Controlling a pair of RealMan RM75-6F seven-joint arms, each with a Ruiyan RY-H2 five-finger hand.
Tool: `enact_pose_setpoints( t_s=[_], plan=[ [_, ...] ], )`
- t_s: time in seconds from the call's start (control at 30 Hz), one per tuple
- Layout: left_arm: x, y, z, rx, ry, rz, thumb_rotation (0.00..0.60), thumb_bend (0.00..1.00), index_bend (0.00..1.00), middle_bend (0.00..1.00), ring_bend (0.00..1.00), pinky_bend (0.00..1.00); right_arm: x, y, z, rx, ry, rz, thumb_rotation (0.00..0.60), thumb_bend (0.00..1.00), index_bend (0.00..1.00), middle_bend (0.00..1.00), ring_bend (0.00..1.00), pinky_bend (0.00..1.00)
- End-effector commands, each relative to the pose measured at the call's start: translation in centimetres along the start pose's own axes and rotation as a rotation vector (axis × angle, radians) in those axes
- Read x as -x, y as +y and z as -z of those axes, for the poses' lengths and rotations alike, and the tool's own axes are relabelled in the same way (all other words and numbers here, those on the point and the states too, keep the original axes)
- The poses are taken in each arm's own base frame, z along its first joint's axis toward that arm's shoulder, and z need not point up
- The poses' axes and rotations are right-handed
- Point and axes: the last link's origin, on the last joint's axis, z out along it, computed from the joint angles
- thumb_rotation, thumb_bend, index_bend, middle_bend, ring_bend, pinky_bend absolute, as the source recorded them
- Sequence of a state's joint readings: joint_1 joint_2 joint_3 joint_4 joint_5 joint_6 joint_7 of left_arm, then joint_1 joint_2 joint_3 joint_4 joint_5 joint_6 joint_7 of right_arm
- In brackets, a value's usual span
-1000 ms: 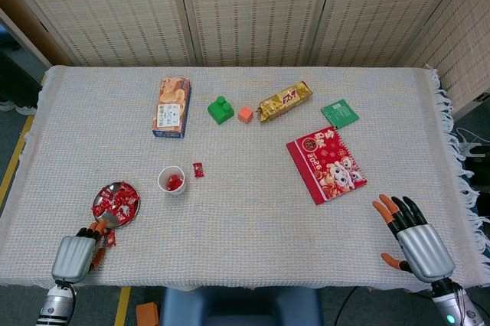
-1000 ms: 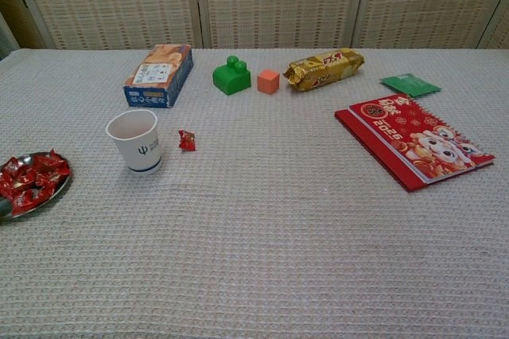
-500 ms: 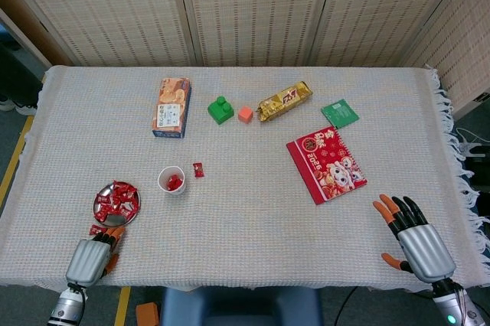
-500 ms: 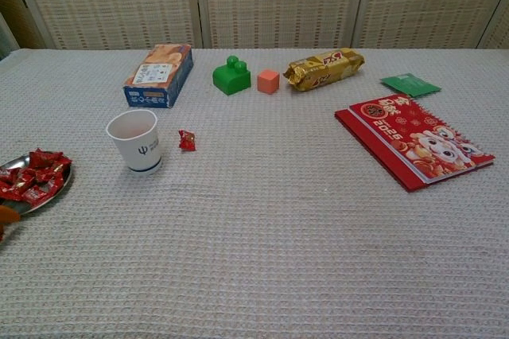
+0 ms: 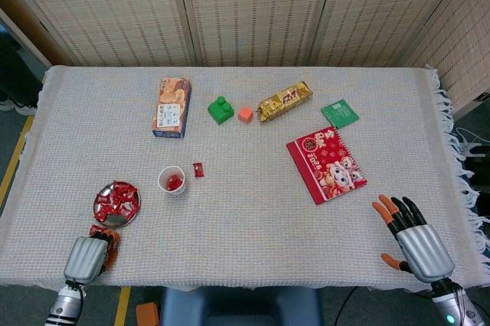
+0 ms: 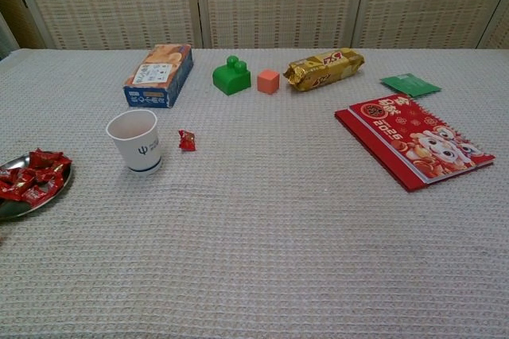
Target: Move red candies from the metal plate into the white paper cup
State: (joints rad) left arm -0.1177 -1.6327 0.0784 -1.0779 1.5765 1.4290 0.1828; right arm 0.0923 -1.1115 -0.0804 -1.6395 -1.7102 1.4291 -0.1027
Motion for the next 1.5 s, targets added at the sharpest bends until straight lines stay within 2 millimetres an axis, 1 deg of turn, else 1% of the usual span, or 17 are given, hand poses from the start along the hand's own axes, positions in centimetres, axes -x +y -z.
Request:
enact_pose_setpoints(
  t_s=[0.03,0.17,0.4,0.47,0.53,0.6,0.7,0.8,0.83,0.9,1.0,1.13,1.3,1.43,1.5],
  plan=[
    [-0.2,0.0,0.0,0.003,0.009,0.001,0.6,0.4,0.49,0.53,0.53,0.93,0.0,0.0,0.0,0.0,-0.001,0.0,0.6,0.06,0.0,0.0,0.0,0.0],
    [-0.9,0.1,-0.3,0.013,0.034,0.004,0.6,0.41,0.51,0.54,0.54,0.94,0.0,0.0,0.0,0.002,0.0,0.0,0.6,0.06,0.0,0.0,0.0,0.0],
    [-3.4,1.2,-2.8,0.066,0.101,-0.033,0.6,0.41,0.5,0.54,0.54,0.95,0.0,0.1,-0.1,0.005,-0.001,0.001,0.6,0.05,0.0,0.0,0.0,0.0],
    [-3.8,1.4,-2.8,0.077,0.1,-0.053,0.6,0.41,0.48,0.52,0.54,0.93,0.0,0.1,-0.1,0.008,0.0,0.001,0.6,0.06,0.0,0.0,0.0,0.0],
    [-3.9,1.6,-2.3,0.089,0.091,-0.061,0.6,0.41,0.43,0.5,0.52,0.9,0.0,0.2,-0.1,0.011,-0.001,0.002,0.6,0.05,0.0,0.0,0.0,0.0],
    [-3.8,1.5,-1.4,0.098,0.073,-0.055,0.6,0.4,0.4,0.46,0.48,0.89,0.1,0.2,-0.1,0.013,-0.002,0.003,0.6,0.05,0.0,0.0,0.0,0.0],
    [-3.2,1.1,0.1,0.1,0.032,-0.083,0.6,0.4,0.37,0.43,0.44,0.89,0.0,0.2,0.0,0.013,-0.001,0.001,0.6,0.06,0.0,0.0,0.0,0.0],
    [-2.6,0.6,1.4,0.101,-0.019,-0.101,0.6,0.4,0.31,0.38,0.39,0.89,0.0,0.1,0.0,0.007,-0.001,0.001,0.6,0.05,0.0,0.0,0.0,0.0],
    [-2.5,0.5,1.7,0.1,-0.03,-0.104,0.6,0.4,0.28,0.36,0.37,0.89,0.0,0.1,0.0,0.005,-0.001,0.0,0.6,0.06,0.0,0.0,0.0,0.0],
    [-2.2,0.3,2.1,0.095,-0.04,-0.114,0.6,0.4,0.25,0.33,0.35,0.89,0.0,0.0,0.1,0.0,-0.001,-0.001,0.6,0.06,0.0,0.0,0.0,0.0],
    [-1.5,-0.2,2.2,0.077,-0.062,-0.134,0.6,0.4,0.24,0.31,0.33,0.89,0.0,-0.1,0.1,-0.005,-0.001,-0.001,0.6,0.06,0.0,0.0,0.0,0.0],
    [-0.8,-0.6,2.2,0.061,-0.089,-0.153,0.6,0.4,0.29,0.32,0.35,0.9,-0.1,-0.1,0.3,-0.006,0.003,-0.003,0.6,0.06,0.0,0.0,0.0,0.0],
    [-0.5,-0.6,2.2,0.062,-0.086,-0.149,0.6,0.4,0.42,0.43,0.46,0.93,-0.1,-0.1,0.3,-0.006,0.002,-0.003,0.6,0.06,0.0,0.0,0.0,0.0],
    [-0.7,-0.5,2.1,0.065,-0.062,-0.136,0.6,0.4,0.49,0.5,0.51,0.96,0.0,-0.1,0.3,-0.005,-0.001,-0.002,0.6,0.06,0.0,0.0,0.0,0.0],
    [-0.8,-0.5,2.1,0.069,-0.048,-0.128,0.6,0.4,0.51,0.53,0.53,0.96,0.0,-0.1,0.2,-0.004,-0.001,-0.002,0.6,0.06,0.0,0.0,0.0,0.0]
  ],
)
